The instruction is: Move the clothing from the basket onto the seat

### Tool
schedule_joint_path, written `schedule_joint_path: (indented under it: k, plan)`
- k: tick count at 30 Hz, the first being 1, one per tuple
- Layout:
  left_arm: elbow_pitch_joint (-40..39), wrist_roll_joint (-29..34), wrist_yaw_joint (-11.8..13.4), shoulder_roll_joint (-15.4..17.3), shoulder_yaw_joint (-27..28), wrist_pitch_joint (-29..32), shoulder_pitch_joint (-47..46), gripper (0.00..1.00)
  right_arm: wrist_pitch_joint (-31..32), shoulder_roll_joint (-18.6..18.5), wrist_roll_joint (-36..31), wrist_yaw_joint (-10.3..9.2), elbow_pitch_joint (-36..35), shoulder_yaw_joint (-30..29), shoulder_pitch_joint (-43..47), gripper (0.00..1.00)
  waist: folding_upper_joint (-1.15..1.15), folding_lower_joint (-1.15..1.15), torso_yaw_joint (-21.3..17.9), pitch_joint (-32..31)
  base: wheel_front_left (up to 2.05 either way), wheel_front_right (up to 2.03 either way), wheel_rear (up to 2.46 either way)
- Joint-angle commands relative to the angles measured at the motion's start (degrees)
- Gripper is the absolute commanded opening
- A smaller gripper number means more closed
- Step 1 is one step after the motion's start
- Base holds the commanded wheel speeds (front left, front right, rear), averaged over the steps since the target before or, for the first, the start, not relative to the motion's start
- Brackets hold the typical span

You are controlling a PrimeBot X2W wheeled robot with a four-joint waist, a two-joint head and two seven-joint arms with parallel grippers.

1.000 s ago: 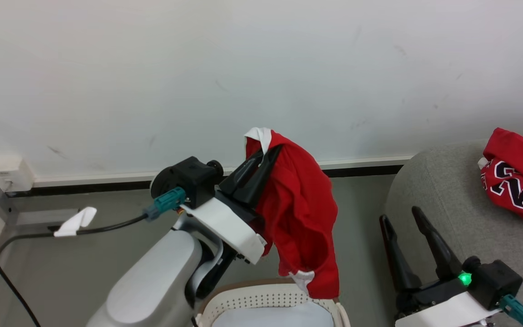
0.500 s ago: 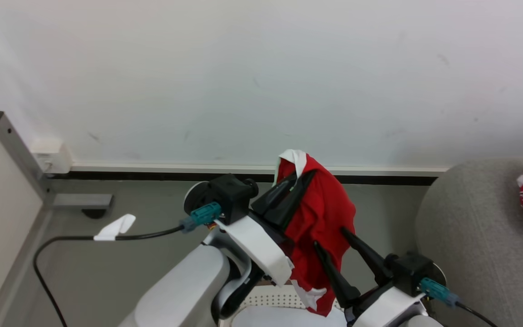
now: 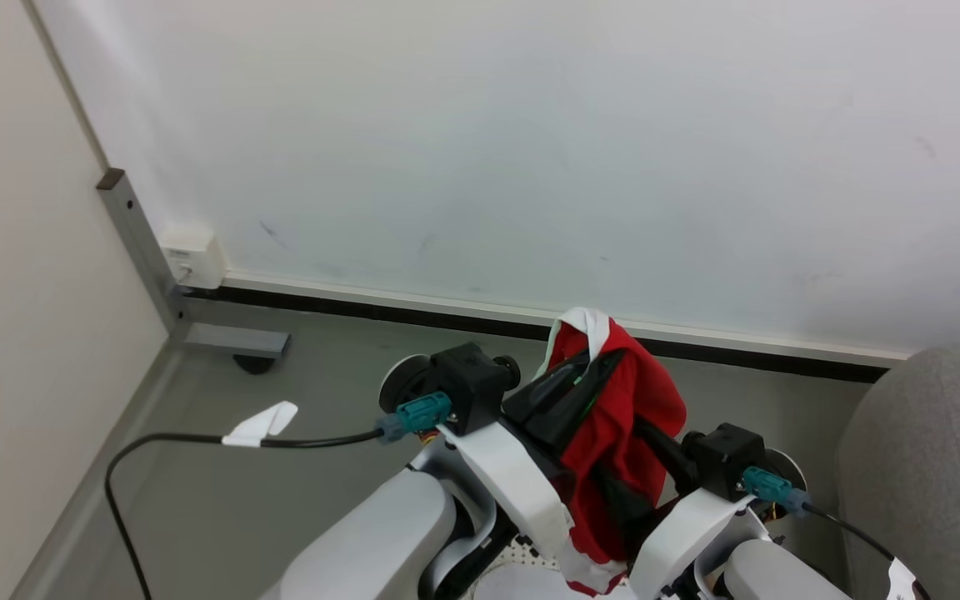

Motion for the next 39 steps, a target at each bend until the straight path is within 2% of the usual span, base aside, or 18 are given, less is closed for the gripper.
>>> schedule_joint_path:
  k: [1,8,21,26,27,28,29,34,39]
  plan:
    - [-0.3,-0.3,0.0,0.0,0.0,0.1,0.8,0.00,-0.1,-0.1,0.5,-0.13,0.1,-0.2,-0.6,0.00,0.00,0.00,0.6,-0.2,0.00,0.00,0.00]
    - [0.0,-0.9,0.3,0.5,0.0,0.1,1.0,0.00,-0.1,-0.2,1.1,-0.13,-0.5,-0.6,0.0,0.00,0.00,0.00,1.3,-0.4,0.00,0.00,0.00]
    - [0.7,-1.3,1.4,1.7,0.9,-0.7,0.7,0.00,-0.1,-0.5,1.1,-0.13,-2.5,-2.1,1.1,0.00,0.00,0.00,0.0,0.0,0.00,0.00,0.00]
    - [1.0,-1.1,2.0,2.2,1.0,-1.0,1.3,0.00,-0.1,-1.3,0.7,-0.13,-3.9,-4.8,1.8,0.00,0.00,0.00,-0.7,0.1,0.00,0.00,0.00]
    - [1.0,-1.2,1.9,2.3,0.8,-0.9,1.7,0.15,-0.1,-1.5,0.4,-0.14,-4.4,-5.6,2.0,0.00,0.00,0.00,-0.9,0.1,0.00,0.00,0.00]
    - [0.9,-1.2,1.8,2.4,0.5,-0.8,2.0,0.66,-0.1,-1.7,0.2,-0.13,-4.9,-6.5,2.3,0.00,0.00,0.00,-1.2,0.2,0.00,0.00,0.00]
    - [0.7,-1.1,1.7,2.5,0.2,-0.7,2.3,1.00,-0.1,-1.9,0.0,-0.13,-5.3,-7.4,2.6,0.00,0.00,0.00,-1.6,0.2,0.00,0.00,0.00]
    - [-0.6,-0.9,2.0,3.2,-0.8,-1.2,4.4,1.00,-0.1,-3.7,-1.5,-0.13,-7.8,-12.3,4.0,0.00,0.00,0.00,-4.5,0.8,0.00,0.00,0.00]
    - [-1.8,-0.4,2.1,3.9,-1.5,-2.3,6.0,1.00,-0.1,-5.6,-3.4,-0.13,-10.4,-16.8,5.0,0.00,0.00,0.00,-9.1,1.5,0.00,0.00,0.00]
